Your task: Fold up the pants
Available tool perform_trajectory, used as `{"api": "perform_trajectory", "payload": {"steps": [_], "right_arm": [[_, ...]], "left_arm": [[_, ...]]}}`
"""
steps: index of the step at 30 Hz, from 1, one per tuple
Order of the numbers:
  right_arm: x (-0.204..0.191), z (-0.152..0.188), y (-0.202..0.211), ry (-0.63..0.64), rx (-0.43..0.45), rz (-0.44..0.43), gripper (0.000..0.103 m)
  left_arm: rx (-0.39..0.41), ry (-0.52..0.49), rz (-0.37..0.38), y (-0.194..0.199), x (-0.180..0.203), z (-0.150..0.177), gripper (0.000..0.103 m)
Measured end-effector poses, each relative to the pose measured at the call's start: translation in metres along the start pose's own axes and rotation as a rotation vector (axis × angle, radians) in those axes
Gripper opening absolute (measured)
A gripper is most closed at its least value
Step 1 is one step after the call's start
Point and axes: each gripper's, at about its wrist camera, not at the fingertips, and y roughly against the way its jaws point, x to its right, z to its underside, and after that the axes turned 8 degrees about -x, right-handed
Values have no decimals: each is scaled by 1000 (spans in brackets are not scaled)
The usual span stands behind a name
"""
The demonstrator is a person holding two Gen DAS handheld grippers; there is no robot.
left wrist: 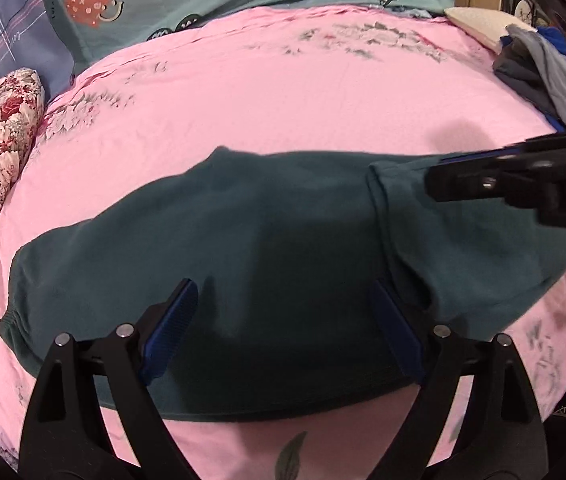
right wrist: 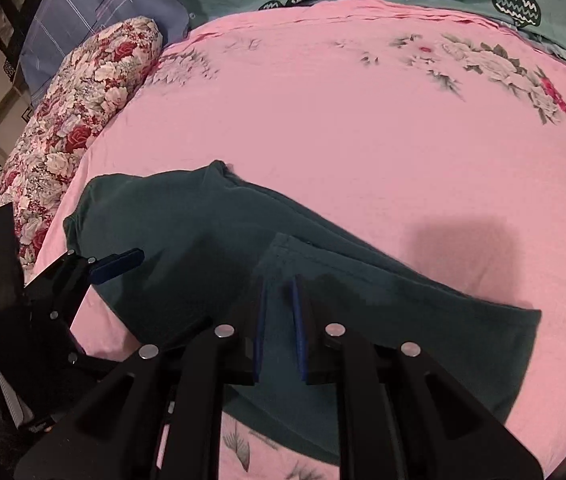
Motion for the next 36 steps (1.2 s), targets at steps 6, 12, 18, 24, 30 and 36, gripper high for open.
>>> {"api": "perform_trajectory", "payload": {"steps": [6,12,18,24,30,36], "right_arm": [[8,-11,-16,-46,-38,-28,14],[8,-32,-12,-60,-23,-49,14],[18,-37,-38,-76,-63,-10,19],[16,-33,-26,-75,-30,-19,19],[1,-20,-7,-27,-8,-18,19],[7,-18,-24,-53,-54,-18,20]], "left_arm": [[106,15,65,29,-4,4,88],[95,-96,51,21,30,-2,90],[-9,3,129,-5,10,-6,94],[44,42,139,15,0,1,92],[16,57,107,1,-3,1,94],[28,42,100,5,-6,3,93]]}}
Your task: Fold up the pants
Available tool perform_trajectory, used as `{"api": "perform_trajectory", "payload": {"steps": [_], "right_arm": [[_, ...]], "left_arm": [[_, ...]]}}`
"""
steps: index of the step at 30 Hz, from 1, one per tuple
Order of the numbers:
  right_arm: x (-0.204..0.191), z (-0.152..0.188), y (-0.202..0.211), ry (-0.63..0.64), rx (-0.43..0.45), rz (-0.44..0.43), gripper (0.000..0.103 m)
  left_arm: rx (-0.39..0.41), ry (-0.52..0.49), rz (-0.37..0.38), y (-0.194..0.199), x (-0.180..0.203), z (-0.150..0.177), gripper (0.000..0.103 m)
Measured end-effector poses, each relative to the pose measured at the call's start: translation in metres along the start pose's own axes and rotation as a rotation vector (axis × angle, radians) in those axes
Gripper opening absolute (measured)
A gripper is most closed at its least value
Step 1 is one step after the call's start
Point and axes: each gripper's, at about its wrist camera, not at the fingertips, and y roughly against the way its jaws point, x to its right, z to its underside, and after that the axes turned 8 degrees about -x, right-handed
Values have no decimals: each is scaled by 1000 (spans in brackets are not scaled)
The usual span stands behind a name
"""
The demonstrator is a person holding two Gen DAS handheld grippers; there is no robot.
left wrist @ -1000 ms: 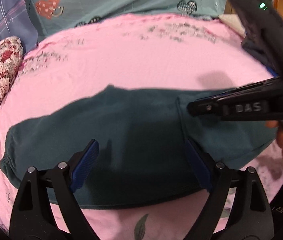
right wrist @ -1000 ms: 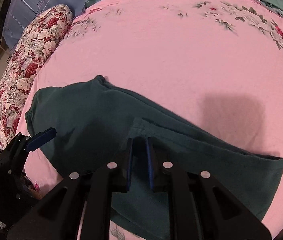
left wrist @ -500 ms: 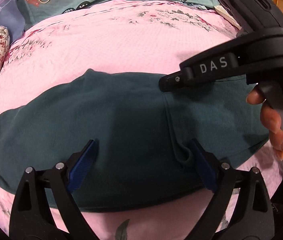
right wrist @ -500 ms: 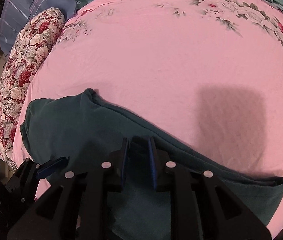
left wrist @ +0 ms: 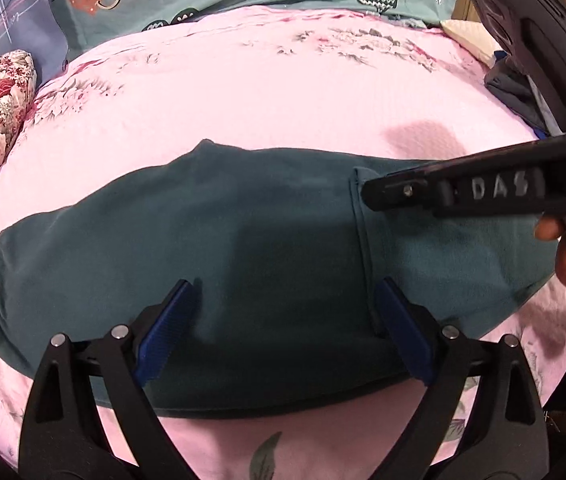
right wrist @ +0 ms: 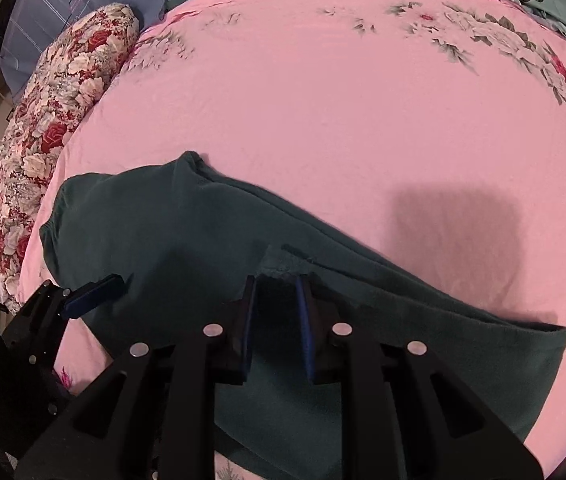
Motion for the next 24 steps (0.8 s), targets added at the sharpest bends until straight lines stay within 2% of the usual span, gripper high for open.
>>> {"api": "perform_trajectory", "payload": {"steps": [1,5,7,11,14,17,19,22,24], "right_arm": [[-2,0,6,1,16,-26,20],[-15,-3,34,35,81,-38,21],[-25,-5,42,65,92,-35,22],[-42,-12,45,113,93,-25,26],[-55,-20,34,130,74,-22,27],[-76,-32,17,155,58,-25,27],[-89,-43,2,167,58,-16,27],[-94,-68,-26,121,26,-42,27],[-90,-78,-44,90,-6,-26,27]], "left_arm": [[9,1,4,4,-2,0,92],[92,10,-24,37,-13,12,92],[133,40,-39,56,-32,25,93],[160,142,-104,80,-77,55,93],[156,224,-160,91,-114,78,93],[137,280,-179,90,-140,85,93],[132,294,-151,86,-149,82,93],[114,314,-158,70,-161,69,93],[49,353,-168,44,-171,60,93]]}}
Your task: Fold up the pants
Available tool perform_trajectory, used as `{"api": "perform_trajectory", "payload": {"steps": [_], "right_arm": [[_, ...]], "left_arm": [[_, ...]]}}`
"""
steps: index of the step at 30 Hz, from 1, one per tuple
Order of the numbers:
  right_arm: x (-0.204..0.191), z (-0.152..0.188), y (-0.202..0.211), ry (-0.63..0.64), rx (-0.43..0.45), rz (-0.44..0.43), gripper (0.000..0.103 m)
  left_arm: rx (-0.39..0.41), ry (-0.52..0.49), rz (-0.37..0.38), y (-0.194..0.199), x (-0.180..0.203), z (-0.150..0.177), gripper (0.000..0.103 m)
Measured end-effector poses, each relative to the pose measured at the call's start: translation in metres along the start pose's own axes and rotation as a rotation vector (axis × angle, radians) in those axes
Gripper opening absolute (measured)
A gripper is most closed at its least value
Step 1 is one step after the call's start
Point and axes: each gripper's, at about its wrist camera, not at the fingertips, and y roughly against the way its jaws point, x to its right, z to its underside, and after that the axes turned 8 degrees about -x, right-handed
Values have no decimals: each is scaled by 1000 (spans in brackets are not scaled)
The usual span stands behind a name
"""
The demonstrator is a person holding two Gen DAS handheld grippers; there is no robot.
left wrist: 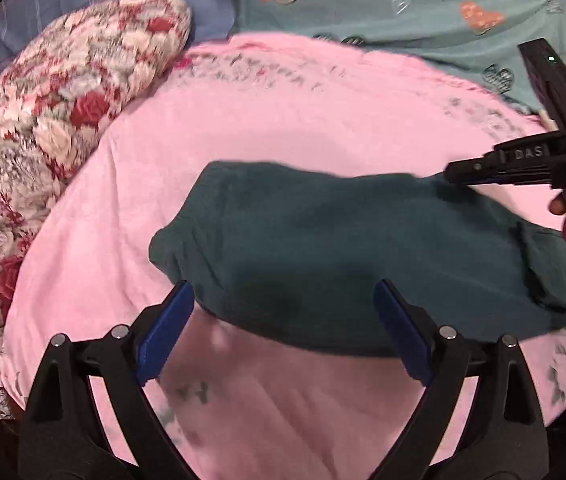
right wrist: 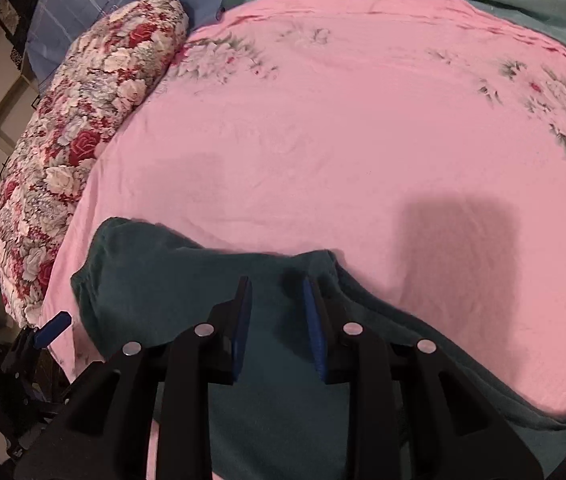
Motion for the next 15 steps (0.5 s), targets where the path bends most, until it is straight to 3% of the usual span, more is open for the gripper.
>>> {"api": "perform_trajectory", "payload": {"steps": [2,5,7,11,15], "right_arm": [[10,-7,-17,-36,-23,50,17],[8,-10,-16,-40,-43,47,21],[-11,-16,-7,11,-39,37,23],[-81,-38,7,211,-2,-1,31],[-147,-56,-14,400,-60,-10,45]], "left_arm": [[-91,34,30,-24,-11,-4,93],[-84,36,14,-24,-23,1,93],[-64,62,42,-13,-34,5,93],[15,102,68,19,-57,15,93],[21,171,156,26,-71,15,93]]}}
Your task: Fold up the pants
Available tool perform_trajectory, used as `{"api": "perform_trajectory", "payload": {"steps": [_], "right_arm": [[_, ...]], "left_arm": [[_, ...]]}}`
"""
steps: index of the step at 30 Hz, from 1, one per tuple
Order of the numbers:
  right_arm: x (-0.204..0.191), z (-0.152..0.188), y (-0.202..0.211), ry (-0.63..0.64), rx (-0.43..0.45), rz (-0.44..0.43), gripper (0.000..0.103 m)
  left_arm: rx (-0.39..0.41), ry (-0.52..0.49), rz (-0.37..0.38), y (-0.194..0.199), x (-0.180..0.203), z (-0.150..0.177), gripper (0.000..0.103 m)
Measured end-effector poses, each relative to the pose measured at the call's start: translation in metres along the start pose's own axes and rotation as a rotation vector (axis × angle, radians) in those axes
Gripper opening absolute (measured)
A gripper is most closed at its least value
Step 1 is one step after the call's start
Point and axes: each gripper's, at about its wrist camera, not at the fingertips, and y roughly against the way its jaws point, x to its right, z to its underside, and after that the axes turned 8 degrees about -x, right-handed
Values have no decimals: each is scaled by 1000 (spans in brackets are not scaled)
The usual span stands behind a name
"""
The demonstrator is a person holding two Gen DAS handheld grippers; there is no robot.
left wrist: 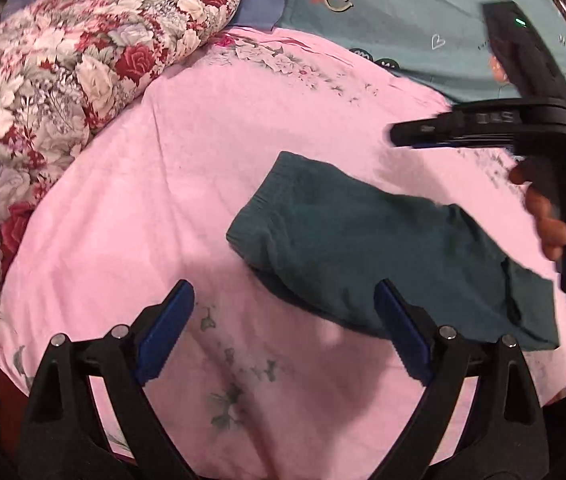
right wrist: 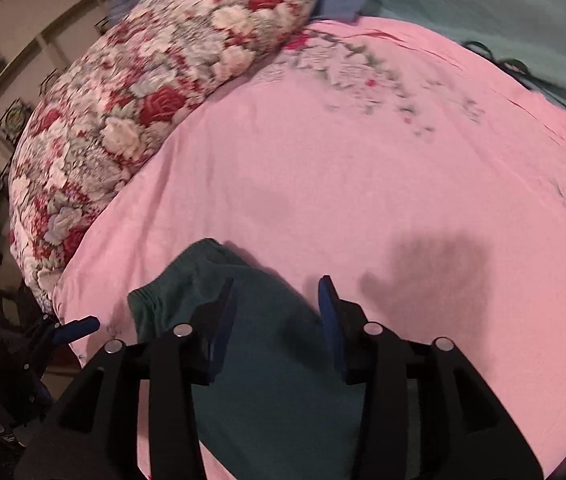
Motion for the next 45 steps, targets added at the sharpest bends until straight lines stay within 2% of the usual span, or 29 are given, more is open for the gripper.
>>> {"api": "perform_trajectory", "payload": {"steps": [3,7,12,18,23,31,33,35,36,38,40,43,45], "right_arm": [[-26,-25,-27,96,-61,25,45],[-31,-40,-55,122,-112,16,50],[-37,-43,-74,167,-155,5,50],[-42,-41,-85,209,-195,-10,50],[-46,-39,-84,240,-212,-41,50],[-48,-38,-92,244,-222,-36,51],[-52,-37,-94,265,-221,-39,37],[-53,-36,-93,275,-217,-34,30],[-52,-36,-91,274,-215,-34,26],[-49,-37,-87,270,-211,-36,22],[-47,-36,-82,270,-204,-37,21],[-44,-31,-74,262,-183,-54,20],[-39,-26,-68,252,-168,-71,20]], "left_arm": [[-22,52,16,-10,-5,-1,93],[-40,81,48,-25,-8,-6,93],[-48,140,127,-37,-15,-14,93],[-69,99,164,-39,2,-8,93],[-46,136,220,-39,-6,-8,93],[-43,119,176,-45,11,-13,94],[-43,119,164,-48,14,-15,95],[-41,118,148,-49,16,-17,93],[-38,116,136,-48,18,-16,91],[-36,110,105,-45,19,-15,73],[-40,118,105,-44,18,-15,64],[-42,154,132,-40,12,-13,60],[-43,160,141,-38,10,-9,64]]}}
